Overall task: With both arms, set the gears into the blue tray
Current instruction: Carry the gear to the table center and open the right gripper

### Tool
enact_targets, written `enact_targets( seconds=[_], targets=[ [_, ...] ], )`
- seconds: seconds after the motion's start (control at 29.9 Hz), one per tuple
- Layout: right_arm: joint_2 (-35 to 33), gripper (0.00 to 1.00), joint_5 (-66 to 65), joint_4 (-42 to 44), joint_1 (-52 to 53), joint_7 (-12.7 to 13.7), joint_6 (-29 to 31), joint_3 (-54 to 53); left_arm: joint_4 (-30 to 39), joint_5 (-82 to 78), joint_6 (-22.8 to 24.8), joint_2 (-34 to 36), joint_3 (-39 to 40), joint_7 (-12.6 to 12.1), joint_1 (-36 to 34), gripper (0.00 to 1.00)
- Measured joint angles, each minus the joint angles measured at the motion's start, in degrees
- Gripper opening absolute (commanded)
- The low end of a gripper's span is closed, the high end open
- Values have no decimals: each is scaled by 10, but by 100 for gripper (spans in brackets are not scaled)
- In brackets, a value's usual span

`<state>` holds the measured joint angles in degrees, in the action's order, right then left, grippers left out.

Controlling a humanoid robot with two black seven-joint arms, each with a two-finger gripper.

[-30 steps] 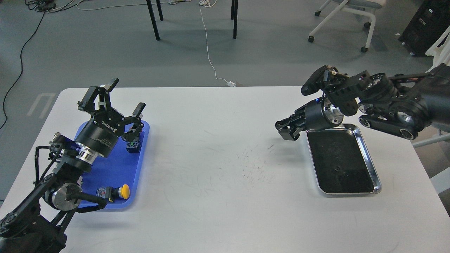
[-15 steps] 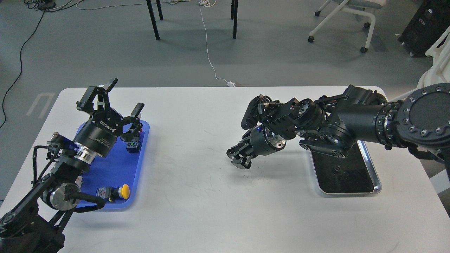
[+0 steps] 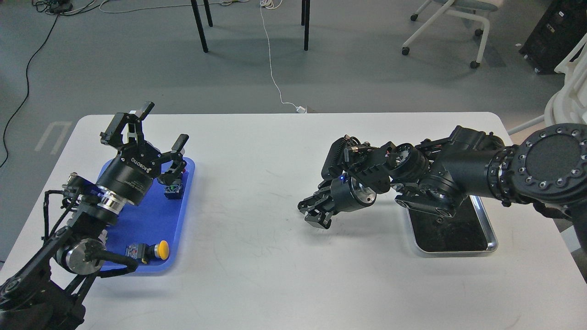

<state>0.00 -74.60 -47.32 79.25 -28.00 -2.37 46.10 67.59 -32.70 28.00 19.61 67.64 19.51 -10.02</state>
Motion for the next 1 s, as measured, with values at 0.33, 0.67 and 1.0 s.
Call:
enact_targets(
  seconds=[0.33, 0.67, 1.0],
  targets=[
    [0, 37, 0, -6, -1, 0, -1, 14, 0, 0, 0, 2, 0, 0, 0, 99],
    [0, 87, 14, -6, 2, 0, -4, 12, 0, 0, 0, 2, -1, 0, 0, 99],
    [-65, 97, 128, -52, 12, 0, -2, -80, 0, -14, 0, 23, 0, 4, -2, 99]
  ],
)
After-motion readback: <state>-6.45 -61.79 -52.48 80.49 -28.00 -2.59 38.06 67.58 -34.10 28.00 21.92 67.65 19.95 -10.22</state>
